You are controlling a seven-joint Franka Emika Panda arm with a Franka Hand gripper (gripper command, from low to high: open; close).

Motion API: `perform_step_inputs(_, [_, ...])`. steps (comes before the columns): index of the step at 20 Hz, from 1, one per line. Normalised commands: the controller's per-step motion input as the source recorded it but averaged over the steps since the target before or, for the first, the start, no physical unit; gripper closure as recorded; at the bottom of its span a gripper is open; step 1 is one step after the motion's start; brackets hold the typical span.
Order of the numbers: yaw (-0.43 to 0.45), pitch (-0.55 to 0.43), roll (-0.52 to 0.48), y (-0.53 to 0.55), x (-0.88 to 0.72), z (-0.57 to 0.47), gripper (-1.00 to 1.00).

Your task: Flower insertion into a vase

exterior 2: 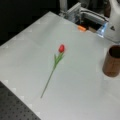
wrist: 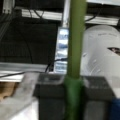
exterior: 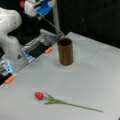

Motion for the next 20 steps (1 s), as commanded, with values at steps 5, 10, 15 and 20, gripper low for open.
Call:
perform_step_inputs(5, [-0.042, 0.394, -0.042, 0.14, 0.17, 0.13, 1.0])
perform_step_inputs(10, [-0.06, 0.677, -0.129, 0.17, 0.29, 0.16, 1.0])
perform_step_inputs(15, [-0.061, 0.494, -0.136, 0.14, 0.36, 0.15, 1.0])
perform_step_inputs(20, [-0.066, 0.431, -0.15, 0.04, 0.27, 0.09, 1.0])
